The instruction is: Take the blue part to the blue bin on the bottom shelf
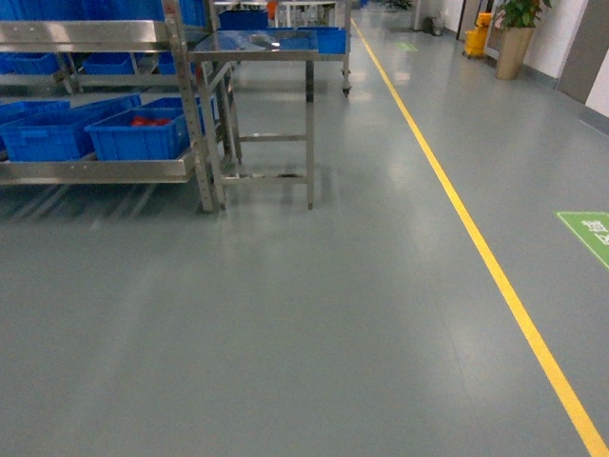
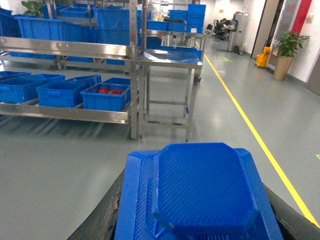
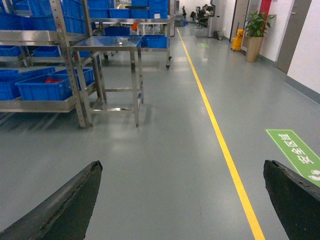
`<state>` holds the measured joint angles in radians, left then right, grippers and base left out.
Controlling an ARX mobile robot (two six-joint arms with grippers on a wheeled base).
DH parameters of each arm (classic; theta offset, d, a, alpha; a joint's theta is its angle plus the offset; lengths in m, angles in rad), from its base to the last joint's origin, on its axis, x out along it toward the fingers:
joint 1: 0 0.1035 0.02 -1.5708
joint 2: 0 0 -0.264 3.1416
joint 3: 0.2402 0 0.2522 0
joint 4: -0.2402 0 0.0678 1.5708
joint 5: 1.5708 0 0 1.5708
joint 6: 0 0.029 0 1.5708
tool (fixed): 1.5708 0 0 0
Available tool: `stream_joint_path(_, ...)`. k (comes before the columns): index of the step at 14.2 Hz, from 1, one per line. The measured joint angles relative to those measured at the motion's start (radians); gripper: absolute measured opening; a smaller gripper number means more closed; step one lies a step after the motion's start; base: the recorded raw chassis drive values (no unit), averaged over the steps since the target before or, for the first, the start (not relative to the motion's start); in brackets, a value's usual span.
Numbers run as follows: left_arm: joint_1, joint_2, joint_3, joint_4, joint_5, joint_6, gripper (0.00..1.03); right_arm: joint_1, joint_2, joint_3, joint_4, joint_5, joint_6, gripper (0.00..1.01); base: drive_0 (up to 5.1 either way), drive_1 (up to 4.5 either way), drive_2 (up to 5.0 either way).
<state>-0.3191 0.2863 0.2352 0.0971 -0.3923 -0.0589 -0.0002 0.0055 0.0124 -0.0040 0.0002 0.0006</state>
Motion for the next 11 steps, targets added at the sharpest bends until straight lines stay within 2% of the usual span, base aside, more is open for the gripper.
stream_joint_path(11, 0.000, 0.000, 0.000, 0.002, 0.000, 0.006, 0.44, 0.000, 0.000, 0.000, -0.002, 0.000, 0.000, 0.98, -0.1, 4.06, -4.2)
